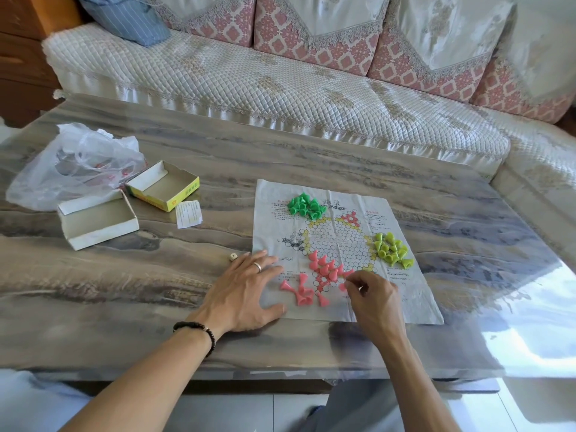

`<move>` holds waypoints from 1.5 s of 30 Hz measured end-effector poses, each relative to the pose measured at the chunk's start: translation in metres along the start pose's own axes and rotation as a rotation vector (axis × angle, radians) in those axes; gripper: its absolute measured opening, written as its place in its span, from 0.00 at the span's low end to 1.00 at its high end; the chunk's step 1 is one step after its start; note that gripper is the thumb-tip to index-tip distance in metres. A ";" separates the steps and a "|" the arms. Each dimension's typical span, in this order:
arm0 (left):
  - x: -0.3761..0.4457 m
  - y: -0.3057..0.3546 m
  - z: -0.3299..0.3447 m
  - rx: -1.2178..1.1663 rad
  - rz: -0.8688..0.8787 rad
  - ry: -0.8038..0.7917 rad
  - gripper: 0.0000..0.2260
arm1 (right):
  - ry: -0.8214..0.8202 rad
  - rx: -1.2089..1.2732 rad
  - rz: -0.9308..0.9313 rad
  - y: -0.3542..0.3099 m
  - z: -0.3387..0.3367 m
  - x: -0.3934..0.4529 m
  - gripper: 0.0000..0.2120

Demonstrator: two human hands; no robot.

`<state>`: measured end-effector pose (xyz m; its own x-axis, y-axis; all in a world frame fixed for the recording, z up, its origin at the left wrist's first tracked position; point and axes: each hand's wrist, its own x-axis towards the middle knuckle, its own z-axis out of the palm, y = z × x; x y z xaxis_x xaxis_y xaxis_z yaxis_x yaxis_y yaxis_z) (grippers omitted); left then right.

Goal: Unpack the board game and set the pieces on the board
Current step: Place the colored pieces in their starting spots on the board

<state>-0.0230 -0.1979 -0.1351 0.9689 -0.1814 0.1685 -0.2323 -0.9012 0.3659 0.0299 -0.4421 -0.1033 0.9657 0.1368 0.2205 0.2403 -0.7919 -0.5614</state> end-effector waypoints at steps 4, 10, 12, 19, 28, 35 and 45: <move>0.000 0.000 0.000 -0.002 -0.002 -0.001 0.36 | 0.008 -0.044 0.000 0.000 0.002 0.013 0.04; 0.000 -0.001 0.000 0.011 -0.003 -0.015 0.36 | 0.007 -0.063 -0.005 0.003 0.009 0.015 0.04; 0.000 -0.001 0.001 0.009 -0.005 -0.020 0.36 | 0.014 -0.058 0.000 0.004 0.010 0.016 0.04; 0.000 -0.001 0.001 0.005 0.000 -0.008 0.36 | 0.123 -0.041 0.028 0.001 0.008 0.009 0.03; 0.000 0.001 -0.001 -0.005 0.008 0.003 0.36 | -0.220 -0.006 -0.095 -0.016 0.015 -0.019 0.05; 0.000 0.001 -0.002 -0.004 0.006 -0.005 0.37 | -0.203 -0.013 -0.105 -0.008 0.019 -0.023 0.14; 0.000 0.001 -0.001 -0.011 0.006 0.004 0.36 | -0.077 0.033 -0.015 -0.006 0.015 -0.025 0.06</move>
<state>-0.0237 -0.1982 -0.1334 0.9670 -0.1854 0.1750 -0.2395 -0.8957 0.3745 0.0062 -0.4324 -0.1171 0.9664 0.1946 0.1681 0.2567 -0.7694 -0.5850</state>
